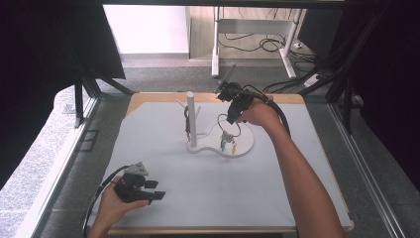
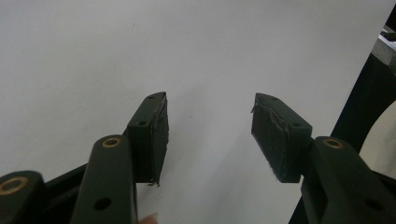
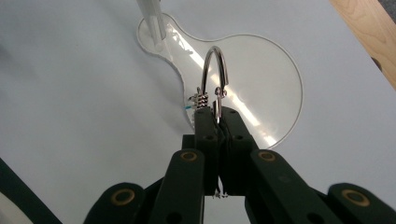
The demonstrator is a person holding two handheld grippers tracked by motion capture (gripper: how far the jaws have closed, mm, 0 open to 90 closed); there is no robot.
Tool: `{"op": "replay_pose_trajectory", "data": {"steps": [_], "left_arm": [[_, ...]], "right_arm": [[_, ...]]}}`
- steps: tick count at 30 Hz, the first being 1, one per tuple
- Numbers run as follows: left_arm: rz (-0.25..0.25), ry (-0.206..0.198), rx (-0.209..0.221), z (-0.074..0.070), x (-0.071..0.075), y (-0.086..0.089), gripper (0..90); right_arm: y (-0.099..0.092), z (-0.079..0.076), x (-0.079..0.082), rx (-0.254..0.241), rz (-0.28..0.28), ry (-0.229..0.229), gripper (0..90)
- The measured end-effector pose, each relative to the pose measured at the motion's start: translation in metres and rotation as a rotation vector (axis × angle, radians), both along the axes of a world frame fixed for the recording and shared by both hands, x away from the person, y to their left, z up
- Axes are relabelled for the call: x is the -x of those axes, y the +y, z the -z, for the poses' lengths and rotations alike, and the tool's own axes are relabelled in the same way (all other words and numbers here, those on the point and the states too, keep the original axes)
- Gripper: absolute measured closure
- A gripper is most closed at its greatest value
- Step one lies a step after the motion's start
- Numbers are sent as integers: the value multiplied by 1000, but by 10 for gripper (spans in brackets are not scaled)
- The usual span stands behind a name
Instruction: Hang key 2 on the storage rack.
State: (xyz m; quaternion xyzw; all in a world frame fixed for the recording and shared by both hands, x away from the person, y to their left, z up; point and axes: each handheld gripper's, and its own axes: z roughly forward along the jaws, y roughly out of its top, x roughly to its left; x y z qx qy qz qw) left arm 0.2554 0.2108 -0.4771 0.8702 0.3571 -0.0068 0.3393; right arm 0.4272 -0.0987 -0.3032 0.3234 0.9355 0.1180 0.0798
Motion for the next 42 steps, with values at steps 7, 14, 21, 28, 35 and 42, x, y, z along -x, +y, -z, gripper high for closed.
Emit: {"op": "replay_pose_trajectory", "data": {"steps": [7,14,21,28,35,42], "left_arm": [[3,5,2,2,0,-3,466],[5,4,7,2,0,-2,466],[6,7,9,3,0,-3,466],[11,6,12,2,1,-3,466],[11,-5,17,4,-1,-1,471],[-6,-17,31,3,0,0,476]], "right_arm": [[8,5,-8,-7,1,7,873],[13,4,-17,-11,4,3,873],[21,4,-26,-10,3,-5,873],[30,1,-38,-7,12,-10,873],[38,2,-50,-13,4,-11,873],[41,9,-56,-18,1,-6,873]]}}
